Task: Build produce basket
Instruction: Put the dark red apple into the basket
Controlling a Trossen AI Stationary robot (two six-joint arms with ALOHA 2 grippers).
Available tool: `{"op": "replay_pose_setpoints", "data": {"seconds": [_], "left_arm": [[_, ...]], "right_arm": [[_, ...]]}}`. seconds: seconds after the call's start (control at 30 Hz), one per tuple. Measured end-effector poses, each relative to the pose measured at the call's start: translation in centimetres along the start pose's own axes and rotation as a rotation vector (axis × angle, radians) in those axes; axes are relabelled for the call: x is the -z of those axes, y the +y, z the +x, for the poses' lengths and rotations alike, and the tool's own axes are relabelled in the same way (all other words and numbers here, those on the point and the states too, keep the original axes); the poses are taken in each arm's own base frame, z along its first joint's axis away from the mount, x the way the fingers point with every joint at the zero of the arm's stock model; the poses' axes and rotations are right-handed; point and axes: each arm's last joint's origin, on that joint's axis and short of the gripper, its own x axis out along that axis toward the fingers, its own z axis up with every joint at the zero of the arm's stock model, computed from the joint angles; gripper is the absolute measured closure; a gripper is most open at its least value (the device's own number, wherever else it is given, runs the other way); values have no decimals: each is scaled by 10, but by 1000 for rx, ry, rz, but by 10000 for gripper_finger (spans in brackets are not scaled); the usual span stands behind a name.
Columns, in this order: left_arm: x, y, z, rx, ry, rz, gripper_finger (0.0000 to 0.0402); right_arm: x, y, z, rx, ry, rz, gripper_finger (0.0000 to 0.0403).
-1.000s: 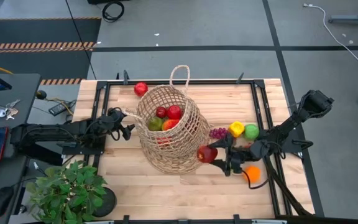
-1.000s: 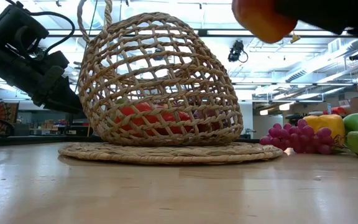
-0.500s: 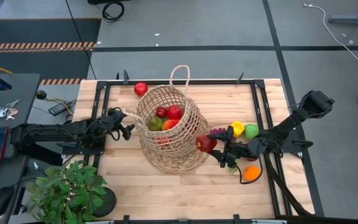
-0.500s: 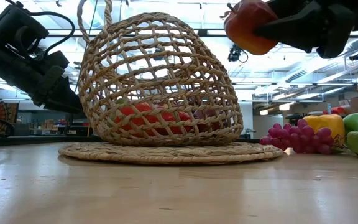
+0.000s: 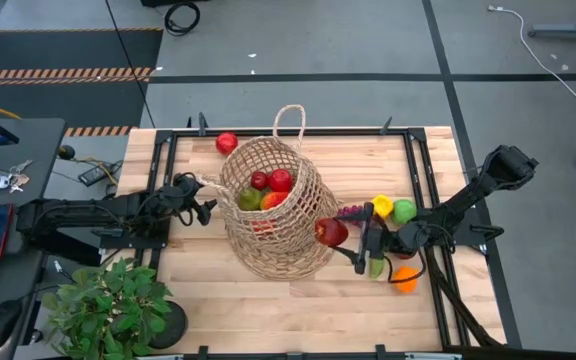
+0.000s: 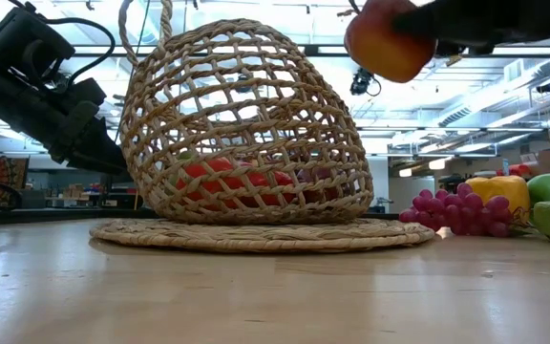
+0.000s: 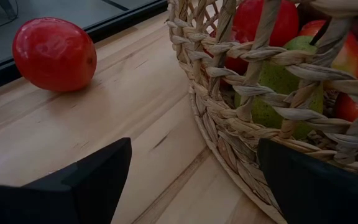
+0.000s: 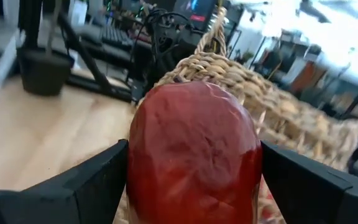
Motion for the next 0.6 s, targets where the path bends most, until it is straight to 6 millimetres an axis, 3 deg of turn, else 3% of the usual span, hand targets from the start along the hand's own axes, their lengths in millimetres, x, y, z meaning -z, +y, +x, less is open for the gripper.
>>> {"op": "replay_pose_setpoints", "data": {"seconds": [0.43,0.6], "left_arm": [[0,0,0,0,0,0,44],[0,0,0,0,0,0,44]], "right_arm": [[0,0,0,-10,1,880,48],[-2,3,0,-111,21,1141,48]]}}
